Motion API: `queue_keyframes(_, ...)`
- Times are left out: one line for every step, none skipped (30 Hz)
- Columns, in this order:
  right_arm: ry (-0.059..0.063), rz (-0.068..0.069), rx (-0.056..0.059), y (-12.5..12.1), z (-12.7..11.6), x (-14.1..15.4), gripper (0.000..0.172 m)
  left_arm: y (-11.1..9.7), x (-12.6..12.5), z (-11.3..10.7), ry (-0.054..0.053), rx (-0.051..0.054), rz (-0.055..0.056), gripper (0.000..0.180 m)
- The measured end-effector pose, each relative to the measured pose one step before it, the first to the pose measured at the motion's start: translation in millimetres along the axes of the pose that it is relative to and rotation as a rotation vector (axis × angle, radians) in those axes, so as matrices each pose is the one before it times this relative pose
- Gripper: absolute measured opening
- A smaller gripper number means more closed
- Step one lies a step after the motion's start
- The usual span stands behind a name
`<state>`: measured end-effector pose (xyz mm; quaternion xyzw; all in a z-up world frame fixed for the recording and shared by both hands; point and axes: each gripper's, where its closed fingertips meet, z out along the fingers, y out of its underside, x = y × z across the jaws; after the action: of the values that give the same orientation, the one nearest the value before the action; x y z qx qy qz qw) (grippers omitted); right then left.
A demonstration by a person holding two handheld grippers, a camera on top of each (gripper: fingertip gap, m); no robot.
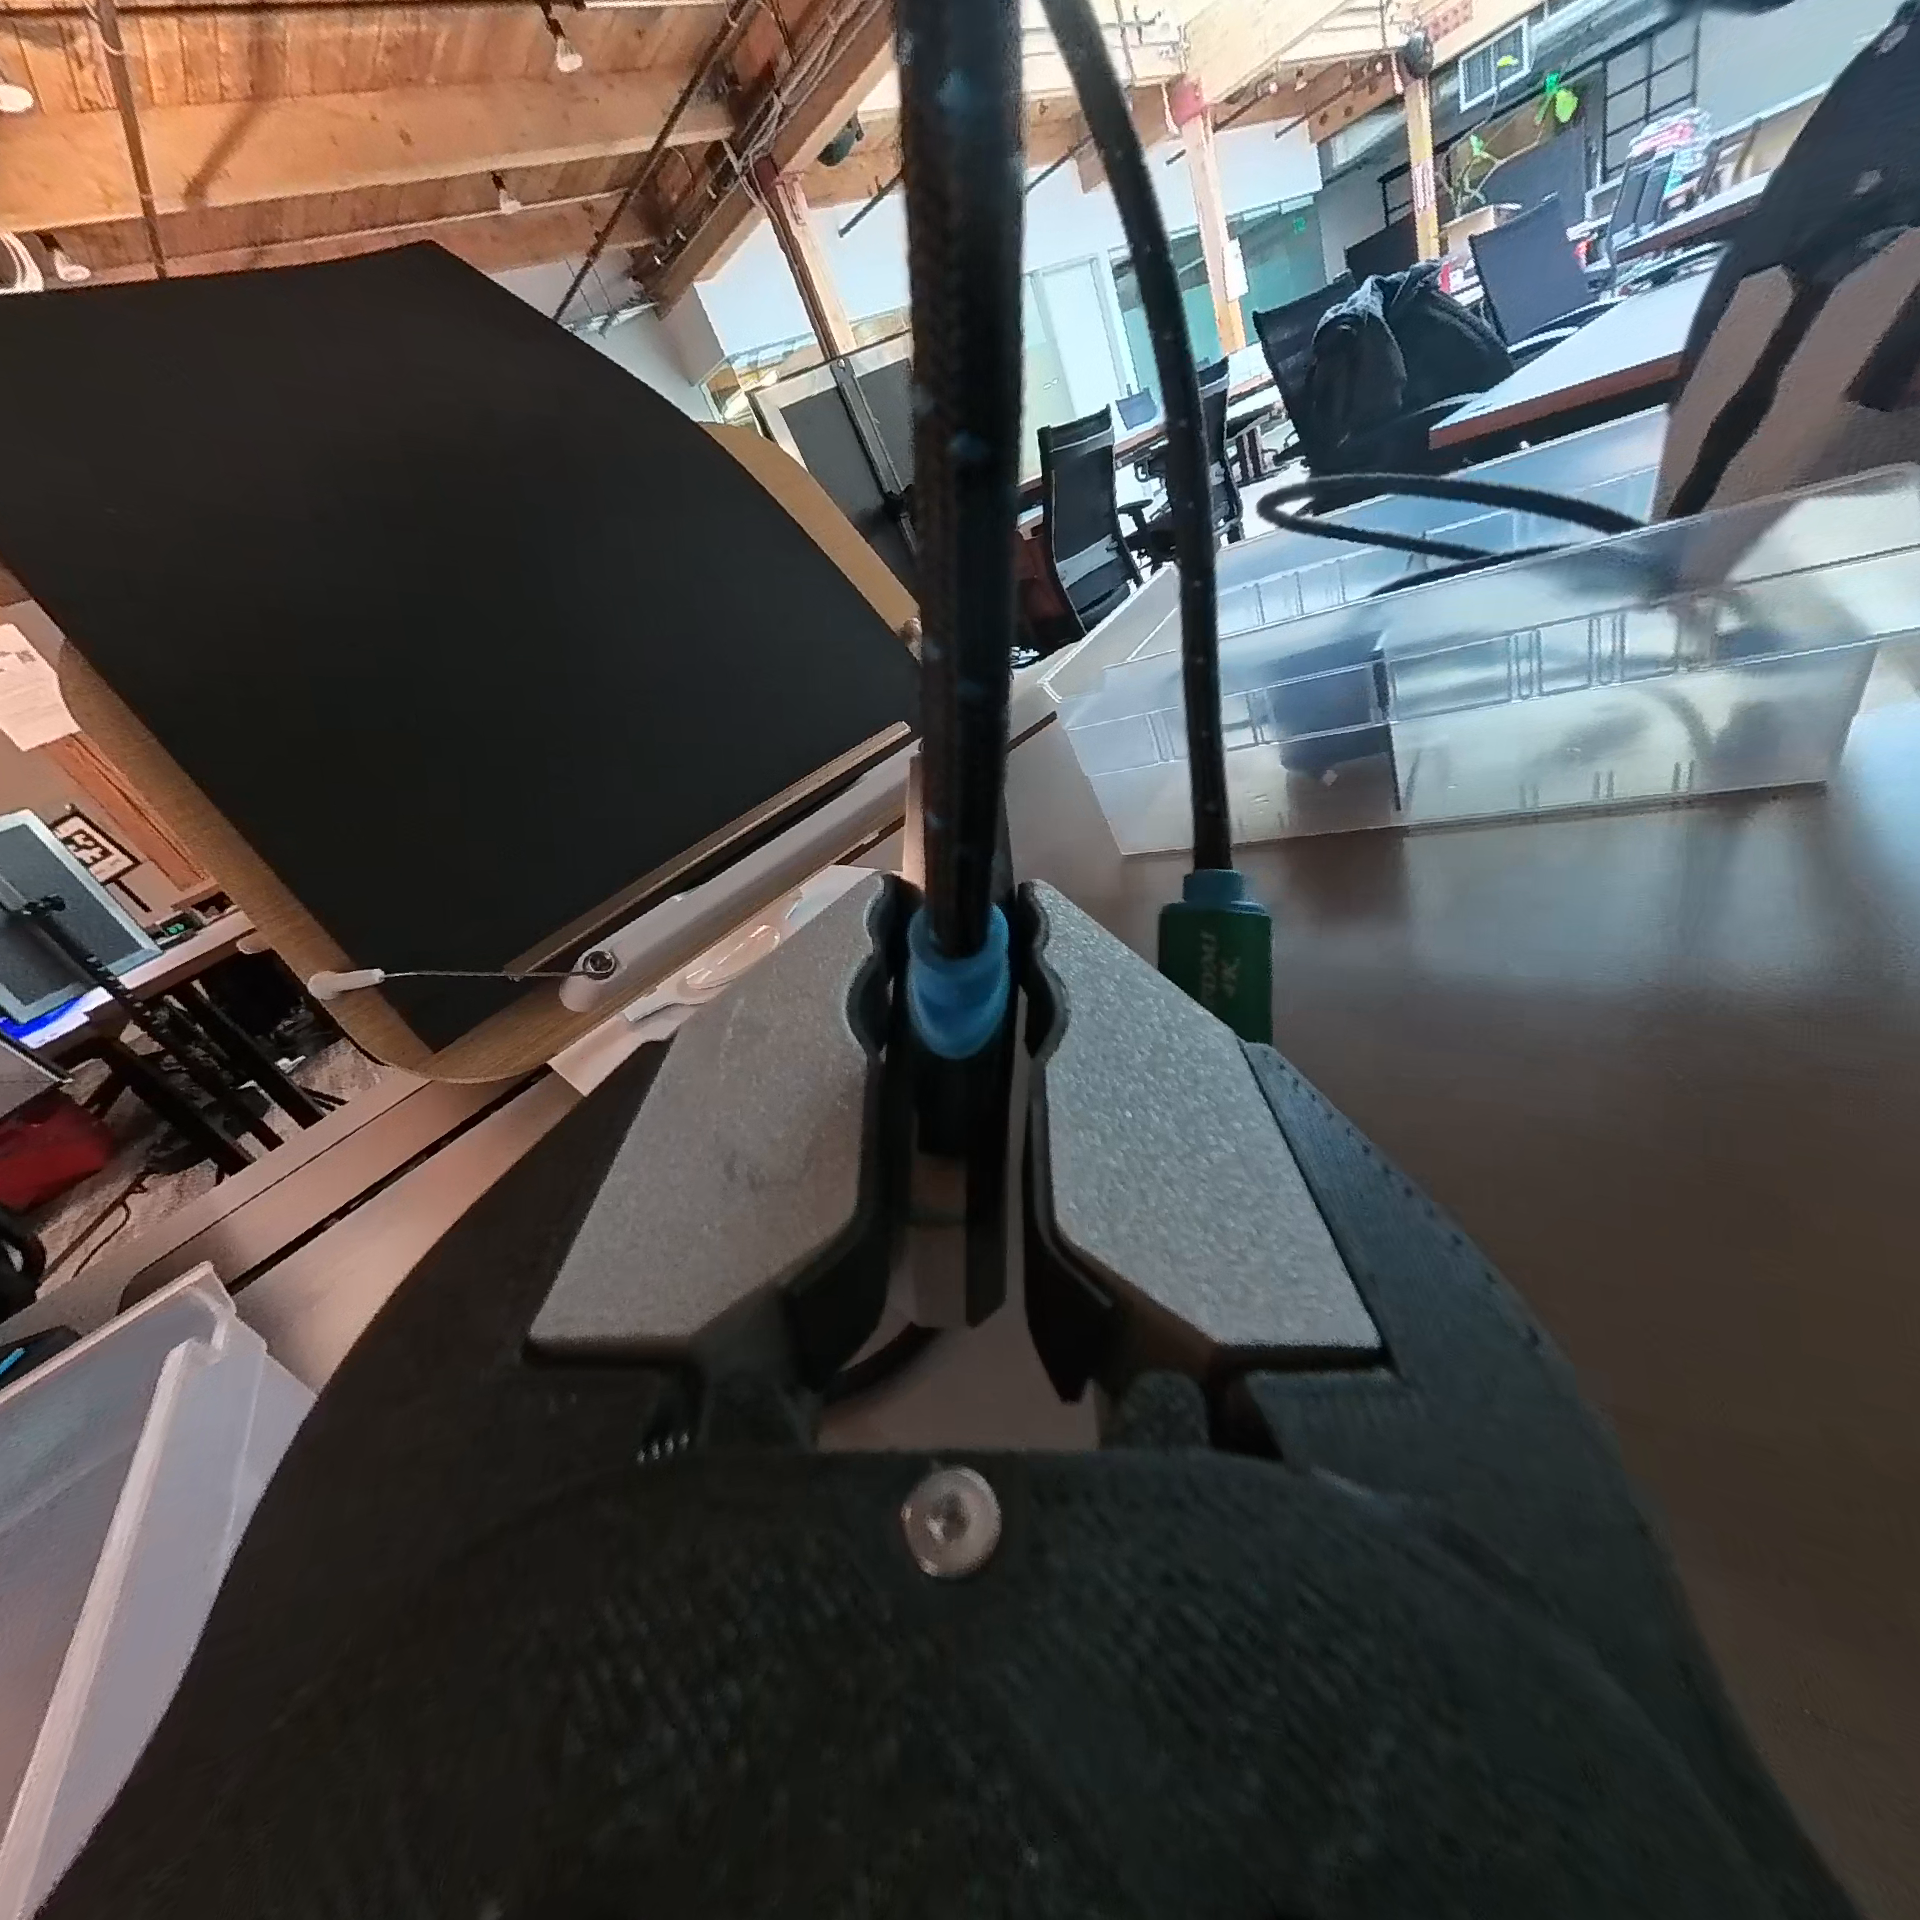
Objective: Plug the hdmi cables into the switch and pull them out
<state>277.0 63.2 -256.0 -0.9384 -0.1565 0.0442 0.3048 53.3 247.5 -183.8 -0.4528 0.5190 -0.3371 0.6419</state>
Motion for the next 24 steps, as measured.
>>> queue_keyframes(-0.0127,0.058,0.0047,0.21,1.43,4.66,0.003,0.05,-0.12,-0.08,-0.0004,-0.0001,-0.0008,0.019)
queue_keyframes(-0.0244,0.0525,0.0031,0.78,2.45,2.46,0.006,-0.01,-0.16,-0.01,0.0003,0.0002,-0.0018,0.019)
queue_keyframes(-0.0355,0.0464,-0.0066,2.63,3.97,0.26,0.009,0.05,0.05,0.06,0.0007,0.0002,-0.0019,0.019)
queue_keyframes(-0.0366,0.0358,-0.0294,6.61,5.02,-0.39,0.015,0.17,-0.02,0.13,0.0004,-0.0001,-0.0005,0.019)
queue_keyframes(-0.0252,0.0179,-0.0548,9.63,5.0,0.62,0.022,0.04,0.11,0.08,0.0008,-0.0003,0.0003,0.019)
queue_keyframes(-0.0024,0.0173,-0.0468,7.15,3.02,2.7,0.023,0.13,0.3,0.13,0.0011,-0.0006,0.0004,0.019)
queue_keyframes(-0.0029,0.0136,-0.0129,2.48,-0.65,1.5,0.022,0.02,0.15,0.04,0.0007,-0.0004,0.0009,0.019)
queue_keyframes(-0.0105,0.0068,0.0256,-1.83,-4.11,-0.77,0.022,-0.15,0.08,-0.01,0.0004,0.0002,0.0004,0.019)
queue_keyframes(-0.0055,0.0035,0.0402,-4.19,-5.8,-0.42,0.02,-0.08,0.0,0.04,-0.0001,0.0006,-0.0001,0.019)
queue_keyframes(-0.0061,0.0034,0.0506,-5.74,-6.74,-0.34,0.019,-0.18,0.05,0.01,0.0,0.0003,0.0001,0.019)
queue_keyframes(0.0019,0.0046,0.0476,-5.76,-7.1,1.25,0.02,0.14,0.15,0.06,0.0006,-0.0004,0.0,0.019)
queue_keyframes(0.031,0.0031,0.0499,-6.43,-7.6,6.04,0.022,0.17,0.18,0.11,0.0003,-0.0008,0.0005,0.019)
queue_keyframes(0.0687,0.0125,0.0583,-8.04,-8.13,12.72,0.024,0.07,0.29,-0.02,0.0003,-0.0006,0.0012,0.019)
queue_keyframes(0.082,0.0323,0.0558,-7.73,-7.97,16.38,0.026,-0.04,0.14,0.04,0.0002,-0.0002,0.0012,0.019)
queue_keyframes(0.0788,0.0502,0.0479,-6.52,-6.8,17.52,0.026,-0.06,0.08,-0.05,-0.0002,-0.0001,0.001,0.019)
queue_keyframes(0.068,0.0535,0.0422,-5.29,-5.28,16.7,0.027,0.04,0.0,-0.02,0.0001,-0.0003,0.0002,0.019)
queue_keyframes(0.048,0.0411,0.0326,-3.48,-3.23,13.21,0.027,0.05,-0.02,0.01,0.0002,-0.0001,-0.0006,0.019)
queue_keyframes(0.0229,0.0204,0.0132,-0.45,-0.63,8.3,0.027,-0.02,-0.12,-0.04,-0.0002,0.0005,-0.0003,0.019)
queue_keyframes(0.0187,0.0047,-0.0094,2.93,1.56,6.32,0.027,-0.03,-0.03,0.06,0.0002,0.0005,-0.0004,0.019)
queue_keyframes(0.0333,-0.0028,-0.0204,4.67,3.02,7.62,0.026,0.1,0.05,0.13,0.001,-0.0002,-0.001,0.019)
queue_keyframes(0.047,-0.0061,-0.0191,4.1,3.69,9.14,0.026,0.19,0.28,0.14,0.0013,-0.0007,-0.0003,0.019)
queue_keyframes(0.0371,-0.0087,-0.0102,2.44,4.2,7.03,0.024,0.26,0.31,0.2,0.0017,-0.0013,0.0005,0.019)
queue_keyframes(0.0128,-0.0058,-0.0056,1.53,4.79,3.04,0.021,0.17,0.4,0.16,0.0014,-0.0011,0.0011,0.019)
queue_keyframes(-0.0086,-0.0018,-0.0084,1.69,5.26,-0.39,0.021,0.07,0.19,0.02,0.0004,-0.0004,0.0016,0.019)
